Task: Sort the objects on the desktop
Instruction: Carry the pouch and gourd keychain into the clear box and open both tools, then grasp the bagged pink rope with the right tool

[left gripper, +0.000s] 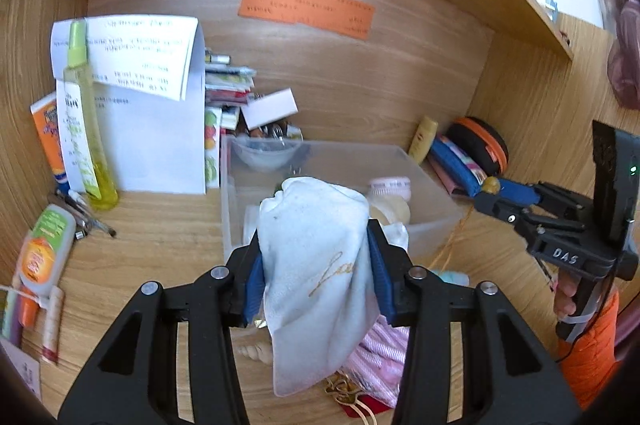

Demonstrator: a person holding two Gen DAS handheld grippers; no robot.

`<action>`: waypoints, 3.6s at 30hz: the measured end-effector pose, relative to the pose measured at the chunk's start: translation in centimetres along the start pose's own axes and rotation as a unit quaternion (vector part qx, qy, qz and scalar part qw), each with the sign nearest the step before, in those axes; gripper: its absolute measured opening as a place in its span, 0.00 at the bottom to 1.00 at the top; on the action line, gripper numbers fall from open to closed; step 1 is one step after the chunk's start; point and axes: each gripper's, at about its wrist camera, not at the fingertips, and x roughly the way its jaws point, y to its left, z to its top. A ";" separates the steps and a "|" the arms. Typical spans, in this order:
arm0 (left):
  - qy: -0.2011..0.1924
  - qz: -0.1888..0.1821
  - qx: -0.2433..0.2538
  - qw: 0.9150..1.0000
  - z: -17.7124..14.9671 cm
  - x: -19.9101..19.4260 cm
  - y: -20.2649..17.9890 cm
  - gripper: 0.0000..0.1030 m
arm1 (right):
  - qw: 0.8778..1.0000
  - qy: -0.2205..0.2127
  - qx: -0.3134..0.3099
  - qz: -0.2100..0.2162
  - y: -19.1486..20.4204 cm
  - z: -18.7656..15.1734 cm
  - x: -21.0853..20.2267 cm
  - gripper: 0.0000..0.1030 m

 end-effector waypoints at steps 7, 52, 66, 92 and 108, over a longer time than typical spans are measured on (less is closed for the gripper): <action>-0.015 -0.005 -0.001 1.000 1.8 0.0 0.4 0.43 | 1.000 -0.005 0.000 0.003 0.2 1.5 1.5 0.38; 0.077 -0.004 0.002 0.997 2.1 10.4 0.2 0.48 | 0.995 0.094 0.012 0.005 -1.6 0.1 9.7 0.39; 0.038 0.006 0.008 0.999 3.1 7.2 -0.4 0.67 | 0.999 0.048 0.002 -0.007 -0.6 0.5 8.0 0.76; 0.036 0.075 -0.015 0.996 -1.7 -1.0 3.1 0.89 | 0.999 0.032 0.010 0.017 3.5 -1.5 2.5 0.86; 0.088 0.076 -0.067 0.991 -7.1 -1.2 6.4 0.90 | 0.988 0.120 -0.002 0.093 10.2 -5.9 4.1 0.86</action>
